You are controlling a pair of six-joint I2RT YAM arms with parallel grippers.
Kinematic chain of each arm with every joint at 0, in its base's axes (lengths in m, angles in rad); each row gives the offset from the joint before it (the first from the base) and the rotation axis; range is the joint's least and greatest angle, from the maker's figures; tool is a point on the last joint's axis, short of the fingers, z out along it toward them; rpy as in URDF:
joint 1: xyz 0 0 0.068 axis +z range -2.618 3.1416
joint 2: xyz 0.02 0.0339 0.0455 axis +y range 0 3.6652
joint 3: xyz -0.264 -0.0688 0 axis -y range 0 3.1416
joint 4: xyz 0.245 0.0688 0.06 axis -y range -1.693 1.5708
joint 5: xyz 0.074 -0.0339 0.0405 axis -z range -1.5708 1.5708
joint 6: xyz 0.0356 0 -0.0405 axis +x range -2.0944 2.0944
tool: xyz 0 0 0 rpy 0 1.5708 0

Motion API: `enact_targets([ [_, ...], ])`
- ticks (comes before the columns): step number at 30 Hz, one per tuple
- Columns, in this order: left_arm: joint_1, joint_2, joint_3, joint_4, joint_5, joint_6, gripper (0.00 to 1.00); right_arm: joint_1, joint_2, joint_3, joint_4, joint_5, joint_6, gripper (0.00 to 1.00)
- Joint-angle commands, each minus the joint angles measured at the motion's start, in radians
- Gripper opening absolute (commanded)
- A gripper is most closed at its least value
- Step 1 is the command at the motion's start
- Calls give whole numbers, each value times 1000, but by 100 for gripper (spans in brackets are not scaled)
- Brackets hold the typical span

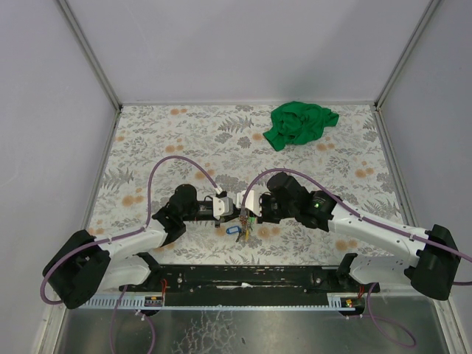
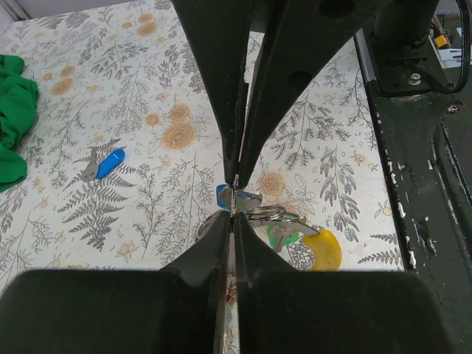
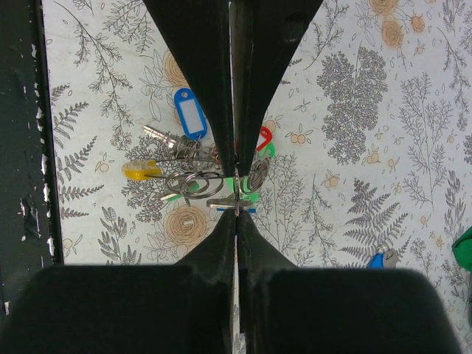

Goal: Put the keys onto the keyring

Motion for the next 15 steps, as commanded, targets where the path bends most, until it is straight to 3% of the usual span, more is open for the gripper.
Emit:
enact_targets([
  [1, -7, 11, 44, 17, 23, -4, 0, 15, -11, 58, 49, -32, 20, 0],
  [15, -19, 20, 52, 14, 32, 1, 0, 18, 28, 73, 75, -49, 40, 0],
])
